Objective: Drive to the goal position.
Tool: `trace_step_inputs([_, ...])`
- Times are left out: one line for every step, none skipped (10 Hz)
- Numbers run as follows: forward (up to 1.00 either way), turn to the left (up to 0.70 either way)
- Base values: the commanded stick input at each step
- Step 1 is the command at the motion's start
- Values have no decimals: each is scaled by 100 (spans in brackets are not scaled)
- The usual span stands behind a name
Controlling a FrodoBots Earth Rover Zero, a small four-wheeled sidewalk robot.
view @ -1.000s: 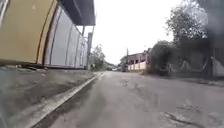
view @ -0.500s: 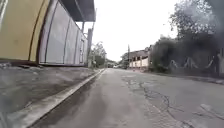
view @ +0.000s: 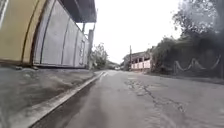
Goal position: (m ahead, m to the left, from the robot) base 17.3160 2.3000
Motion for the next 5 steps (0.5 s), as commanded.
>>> trace_step_inputs([70,1])
trace_step_inputs([70,0])
trace_step_inputs([70,0])
trace_step_inputs([70,0])
trace_step_inputs([70,0])
